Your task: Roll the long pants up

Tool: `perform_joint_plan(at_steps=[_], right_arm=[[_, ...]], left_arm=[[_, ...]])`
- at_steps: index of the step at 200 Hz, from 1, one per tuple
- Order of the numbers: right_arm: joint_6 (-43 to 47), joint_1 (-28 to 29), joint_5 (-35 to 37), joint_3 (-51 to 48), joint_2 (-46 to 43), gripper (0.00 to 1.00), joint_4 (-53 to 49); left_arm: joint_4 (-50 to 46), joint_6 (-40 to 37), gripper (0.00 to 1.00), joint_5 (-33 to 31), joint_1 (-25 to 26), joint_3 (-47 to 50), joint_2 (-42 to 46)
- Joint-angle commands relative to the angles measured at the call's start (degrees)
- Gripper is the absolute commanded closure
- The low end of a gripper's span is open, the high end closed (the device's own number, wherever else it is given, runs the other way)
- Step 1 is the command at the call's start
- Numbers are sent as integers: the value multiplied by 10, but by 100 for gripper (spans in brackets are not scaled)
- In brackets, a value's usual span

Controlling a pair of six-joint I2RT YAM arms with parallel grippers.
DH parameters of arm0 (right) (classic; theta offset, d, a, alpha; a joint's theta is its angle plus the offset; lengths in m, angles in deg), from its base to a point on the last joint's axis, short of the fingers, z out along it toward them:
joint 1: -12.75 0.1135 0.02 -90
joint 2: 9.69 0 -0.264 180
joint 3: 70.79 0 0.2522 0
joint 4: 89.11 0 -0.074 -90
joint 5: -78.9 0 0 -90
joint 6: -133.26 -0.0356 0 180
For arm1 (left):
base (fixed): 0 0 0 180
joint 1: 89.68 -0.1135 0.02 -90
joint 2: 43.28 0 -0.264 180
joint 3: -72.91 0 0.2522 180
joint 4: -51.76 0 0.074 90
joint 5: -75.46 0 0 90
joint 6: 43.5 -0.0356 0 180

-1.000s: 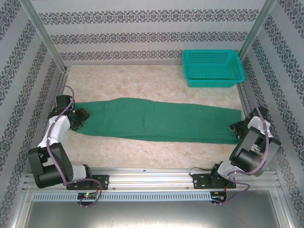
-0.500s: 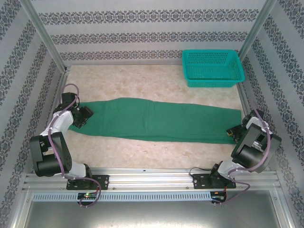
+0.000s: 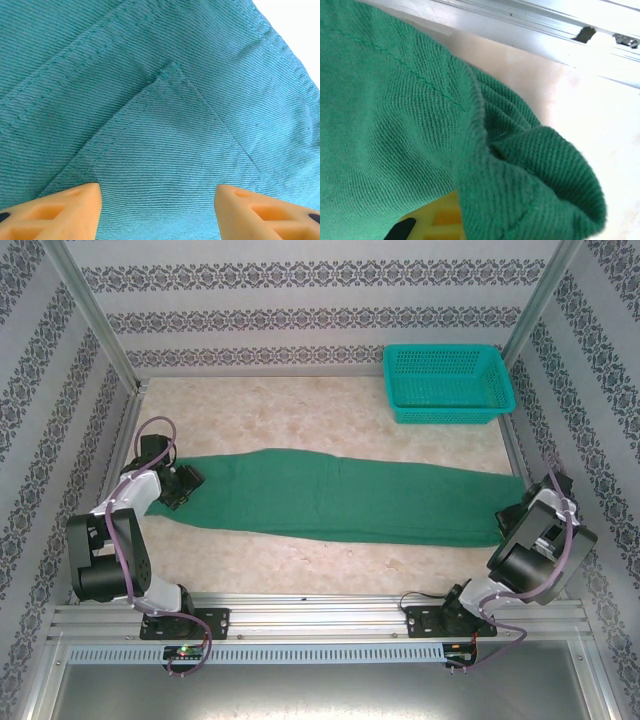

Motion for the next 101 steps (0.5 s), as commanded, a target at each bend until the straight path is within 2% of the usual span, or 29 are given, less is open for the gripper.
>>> perform_joint_plan(at_steps=[1,26,68,101], right_arm=[[-24,35,22,23,-36,100,25],[-35,117,12,35,-81,100,27],[-62,397,68,50,-151,100,26],[-93,604,88,109,-90,100,31]], left_arm=[[18,11,39,-12,19,-10,11],[16,15,39,-12,26,-11,22],[1,3,37,-38,26,-24,51],[37,15,37,3,26,-11,30]])
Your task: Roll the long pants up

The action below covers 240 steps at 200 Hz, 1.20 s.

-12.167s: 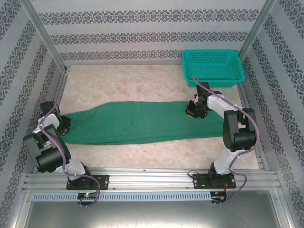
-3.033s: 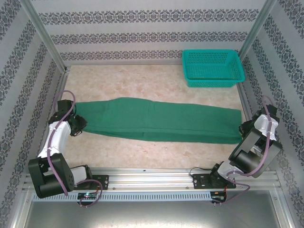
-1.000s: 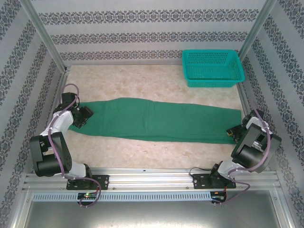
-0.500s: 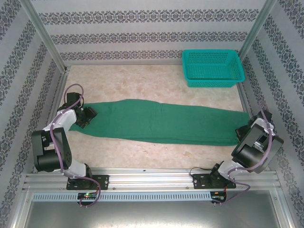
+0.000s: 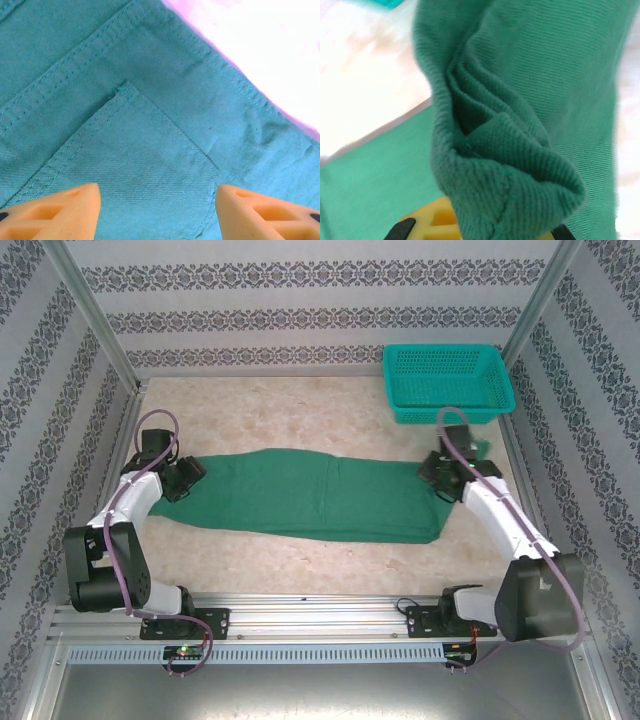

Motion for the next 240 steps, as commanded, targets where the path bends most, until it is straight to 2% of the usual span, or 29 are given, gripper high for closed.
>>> perform_joint_plan(at_steps=[1,27,67,95,121,123,125,131,142,147,151,155,157,178,209,240], right_arm=[[-33,102,31,45,46,100,-7],[-32,243,31,160,173,100,-18],[-10,387,-20,442,413,100,-75],[10,466,-49,679,568,100,-146],[9,498,-92,817,660,100,-191],[9,499,-99,821,664,97,-192],[8,499,-103,824,666,90,-192],[4,499,-117,821,668,69,-188],[0,498,-128,789,650,40,-165],[1,497,-126,765,634,23,-148],[2,497,-123,743,620,18,-135],[3,495,-118,720,603,6,-123],[3,494,-115,708,595,3,-115],[-7,471,-104,595,503,2,-61],[-30,407,-92,408,372,3,0],[-35,347,-88,295,300,3,20]], left_arm=[[29,10,37,24,4,1,-10],[94,32,38,69,5,40,-27],[128,28,37,89,5,74,-27],[120,13,37,83,5,73,-19],[113,1,36,72,5,70,-19],[111,-1,36,71,5,69,-20],[110,-2,36,70,5,68,-20],[105,-5,36,64,5,66,-21],[106,-9,35,62,5,64,-24],[110,-9,35,65,4,65,-25],[113,-9,35,67,5,66,-26],[115,-8,35,68,5,67,-28],[116,-8,35,69,4,67,-29],[130,-8,33,73,5,72,-40],[166,-2,32,103,5,86,-62],[188,-9,31,132,5,90,-90]])
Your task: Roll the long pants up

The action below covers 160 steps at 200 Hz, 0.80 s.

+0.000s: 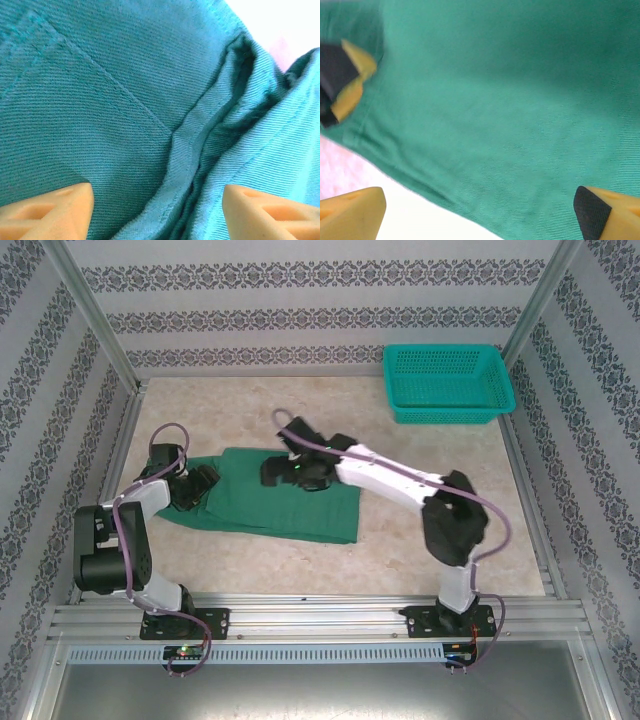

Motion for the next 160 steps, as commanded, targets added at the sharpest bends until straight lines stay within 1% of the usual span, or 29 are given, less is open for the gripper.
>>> perform_joint_plan(at_steps=[1,23,34,70,85,108,126,136,160], right_arm=[[-15,-28,8,-65,-40,3,37],[-14,-49,9,-101,-57,3,47],[-14,-52,10,-105,-56,3,48],[-22,-59,4,-106,-33,3,59],[-26,-62,6,-106,-22,3,64],[-35,-73,-8,-109,-10,4,75],[-39,-84,-18,-119,-5,4,84],[-43,-92,-22,-127,-6,4,90],[-42,-103,-24,-143,-15,4,96]], left_arm=[[34,-13,31,35,5,6,-21],[43,-13,32,58,7,8,-28],[46,-11,33,64,8,10,-23],[33,-16,33,81,20,15,9],[28,-22,36,90,27,16,27],[14,-27,39,99,40,16,46],[11,-28,43,110,48,19,52],[-4,-34,44,106,53,16,51],[-41,-53,44,79,61,7,40]])
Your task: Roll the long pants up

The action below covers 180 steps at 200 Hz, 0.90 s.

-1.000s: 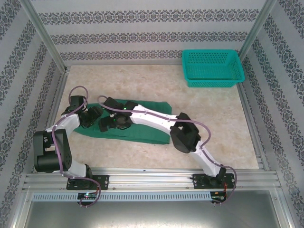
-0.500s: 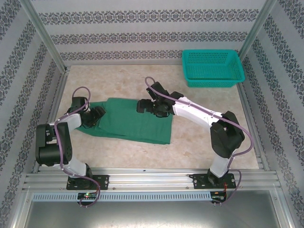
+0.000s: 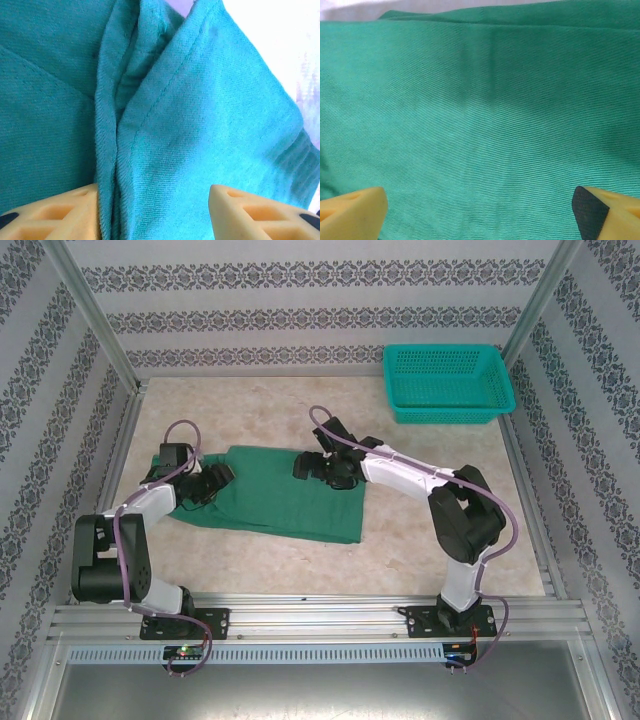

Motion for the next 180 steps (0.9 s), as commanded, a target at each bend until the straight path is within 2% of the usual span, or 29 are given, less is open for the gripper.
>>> perform_joint_plan(at_steps=[1,21,53,86,126,136,146,180], right_arm=[[-11,-11,-10,-19,-3,4,13],[-8,-17,-11,-27,-9,4,14],[-8,-26,-10,-43,-17,4,21],[-10,-33,-12,-50,-18,4,25],[-9,-38,-14,-58,-25,4,29],[-9,-40,-14,-59,-25,5,29],[-9,-40,-13,-61,-26,5,29],[-12,-44,-11,-66,-27,5,30]], left_arm=[[-56,-31,44,-10,12,-5,-2],[-86,-40,40,-46,14,-12,-2],[-136,-57,40,-104,19,-35,-2],[-150,-63,52,-113,19,-48,-34],[-141,-61,57,-106,26,-43,-75],[-136,-60,71,-99,28,-41,-76],[-133,-58,100,-97,28,-38,-72],[-146,-39,100,-126,29,-39,-6]])
